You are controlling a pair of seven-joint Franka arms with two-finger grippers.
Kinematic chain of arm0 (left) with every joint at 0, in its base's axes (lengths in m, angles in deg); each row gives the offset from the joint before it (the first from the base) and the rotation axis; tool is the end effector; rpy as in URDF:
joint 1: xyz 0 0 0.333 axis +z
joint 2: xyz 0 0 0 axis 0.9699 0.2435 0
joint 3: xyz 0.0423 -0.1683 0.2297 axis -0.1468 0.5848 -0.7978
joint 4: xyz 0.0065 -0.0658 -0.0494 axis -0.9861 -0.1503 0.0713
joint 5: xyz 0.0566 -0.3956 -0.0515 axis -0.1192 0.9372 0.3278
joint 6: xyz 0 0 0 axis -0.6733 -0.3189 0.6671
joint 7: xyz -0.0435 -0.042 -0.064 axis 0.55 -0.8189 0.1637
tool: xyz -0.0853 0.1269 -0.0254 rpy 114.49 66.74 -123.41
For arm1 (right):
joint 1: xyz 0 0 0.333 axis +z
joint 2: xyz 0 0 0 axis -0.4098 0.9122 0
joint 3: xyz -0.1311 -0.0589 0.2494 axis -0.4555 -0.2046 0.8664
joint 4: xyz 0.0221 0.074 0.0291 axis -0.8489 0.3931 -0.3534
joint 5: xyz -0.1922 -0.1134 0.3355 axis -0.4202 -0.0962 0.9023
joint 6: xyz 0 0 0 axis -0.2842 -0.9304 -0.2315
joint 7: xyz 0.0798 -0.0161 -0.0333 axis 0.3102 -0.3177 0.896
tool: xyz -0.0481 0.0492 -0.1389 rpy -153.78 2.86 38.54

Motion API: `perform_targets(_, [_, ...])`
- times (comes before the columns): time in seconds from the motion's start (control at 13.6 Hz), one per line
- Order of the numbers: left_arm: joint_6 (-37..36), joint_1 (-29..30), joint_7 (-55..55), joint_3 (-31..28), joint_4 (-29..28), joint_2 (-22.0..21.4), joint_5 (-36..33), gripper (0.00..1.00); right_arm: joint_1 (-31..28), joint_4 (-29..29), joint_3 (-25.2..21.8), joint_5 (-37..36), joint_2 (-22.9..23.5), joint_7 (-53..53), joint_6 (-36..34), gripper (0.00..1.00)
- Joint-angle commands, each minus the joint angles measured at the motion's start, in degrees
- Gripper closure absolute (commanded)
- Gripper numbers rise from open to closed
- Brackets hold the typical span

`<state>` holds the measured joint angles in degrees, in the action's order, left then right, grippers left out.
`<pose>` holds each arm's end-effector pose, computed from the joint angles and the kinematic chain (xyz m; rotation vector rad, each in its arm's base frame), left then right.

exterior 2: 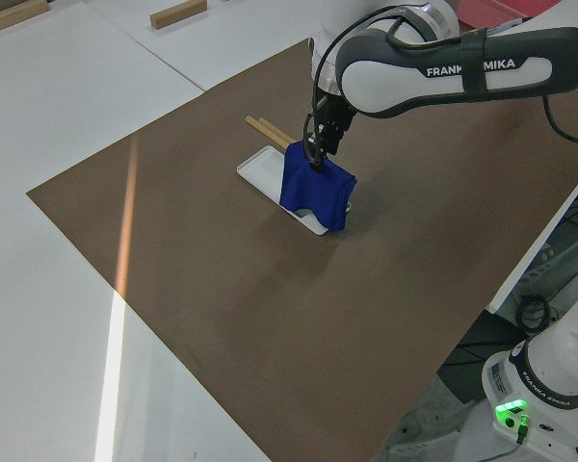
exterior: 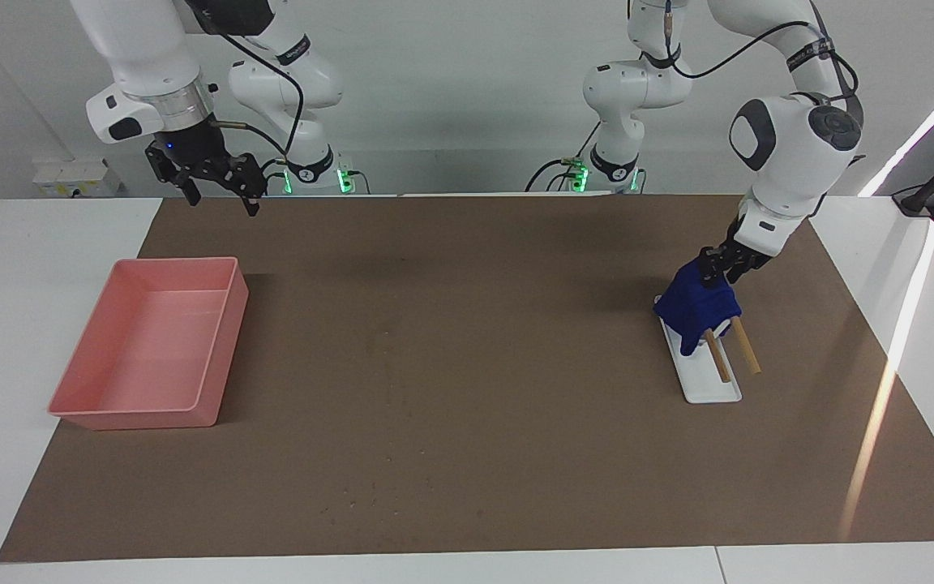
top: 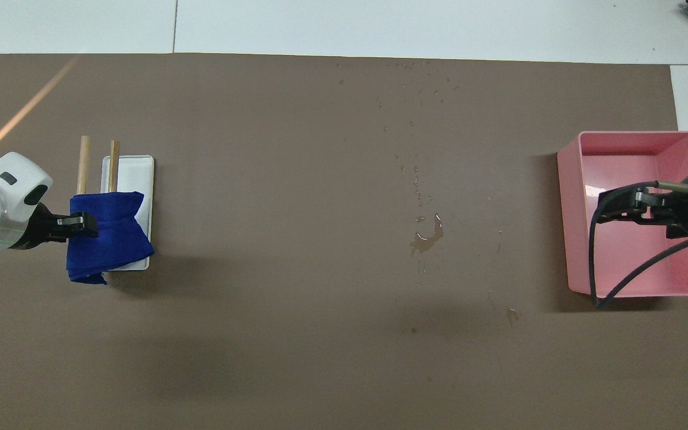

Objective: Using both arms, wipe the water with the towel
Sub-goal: 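Grasp the blue cloth edge with the left gripper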

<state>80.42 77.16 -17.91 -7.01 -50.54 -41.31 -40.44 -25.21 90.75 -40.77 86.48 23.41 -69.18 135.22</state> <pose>0.5363 0.0136 0.3558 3.1362 0.1319 0.0164 0.5303 0.0290 0.5475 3.0901 -0.3738 -0.0120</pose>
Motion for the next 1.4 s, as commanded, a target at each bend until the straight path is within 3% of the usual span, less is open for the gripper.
perform_targets(0.0, [1.72,-0.56,0.60,-0.39,-1.35,-0.43,-2.43,0.38,-0.65,2.15,0.11,1.08,-1.71,1.40,1.76,0.00])
perform_targets(0.15, [1.81,-0.56,0.60,-0.39,-1.61,-0.43,-2.43,0.53,-0.65,2.15,0.11,1.08,-1.71,1.31,1.76,0.00])
perform_targets(0.29, [1.98,-0.64,0.60,-0.39,-2.05,-0.61,-2.43,0.58,-0.65,2.24,0.11,1.08,-1.71,1.31,1.76,0.00])
perform_targets(0.44, [1.90,-0.64,0.60,-0.39,-2.05,-0.61,-2.43,0.71,-0.65,2.50,0.11,1.08,-1.80,1.40,1.76,0.00])
perform_targets(0.88, [1.11,-0.73,0.60,-0.48,-1.17,-0.25,-2.51,0.74,-0.65,2.59,0.11,1.08,-1.89,1.40,1.76,0.00])
perform_targets(1.1, [1.19,-0.73,0.69,-0.48,-1.17,-0.25,-2.52,0.69,-0.65,2.59,0.11,1.08,-1.89,1.40,1.76,0.00])
perform_targets(1.32, [1.11,-0.73,0.86,-0.48,-1.17,-0.25,-2.52,0.87,-0.65,2.59,0.11,1.08,-1.89,1.31,2.03,0.00])
